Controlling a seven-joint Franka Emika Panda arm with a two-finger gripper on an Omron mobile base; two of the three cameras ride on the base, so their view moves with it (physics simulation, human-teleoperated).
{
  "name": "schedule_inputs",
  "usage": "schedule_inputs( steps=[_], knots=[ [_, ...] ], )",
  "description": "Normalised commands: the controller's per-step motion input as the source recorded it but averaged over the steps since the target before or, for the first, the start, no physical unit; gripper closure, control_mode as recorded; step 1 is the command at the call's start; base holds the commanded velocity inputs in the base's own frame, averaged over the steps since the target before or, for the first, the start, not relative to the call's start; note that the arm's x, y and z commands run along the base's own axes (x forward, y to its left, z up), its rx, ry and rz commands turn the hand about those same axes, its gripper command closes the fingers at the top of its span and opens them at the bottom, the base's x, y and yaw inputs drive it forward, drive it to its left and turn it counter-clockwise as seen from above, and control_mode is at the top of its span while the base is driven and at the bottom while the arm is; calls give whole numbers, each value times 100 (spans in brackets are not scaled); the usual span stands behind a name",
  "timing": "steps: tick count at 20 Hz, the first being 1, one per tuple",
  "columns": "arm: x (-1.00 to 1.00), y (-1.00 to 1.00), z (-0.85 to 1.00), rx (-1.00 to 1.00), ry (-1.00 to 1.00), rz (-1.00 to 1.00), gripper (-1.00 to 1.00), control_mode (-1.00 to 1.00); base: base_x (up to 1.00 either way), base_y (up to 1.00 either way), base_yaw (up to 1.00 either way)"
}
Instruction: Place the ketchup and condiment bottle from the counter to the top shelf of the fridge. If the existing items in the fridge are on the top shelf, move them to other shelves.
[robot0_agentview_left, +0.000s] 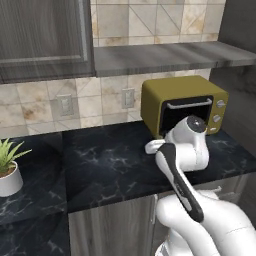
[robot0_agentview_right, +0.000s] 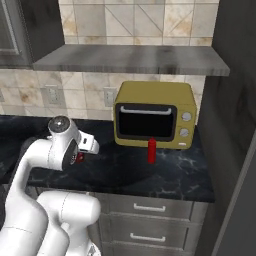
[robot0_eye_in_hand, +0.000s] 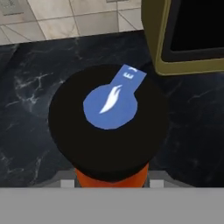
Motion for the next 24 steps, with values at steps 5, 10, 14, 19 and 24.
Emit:
schedule_inputs(
  steps=[5, 10, 14, 19, 24],
  knots=[
    [-98, -11, 100, 0, -2, 0, 100, -100, 0, 0, 0],
    [-81, -9, 100, -5, 1, 0, 100, -100, 0, 0, 0],
    [-70, -2, 100, -9, 2, 0, 100, -100, 0, 0, 0],
    [-61, 0, 61, -5, 0, 0, 100, -100, 0, 0, 0],
    [-82, -13, 3, 0, -8, 6, 100, -100, 0, 0, 0]
  ],
)
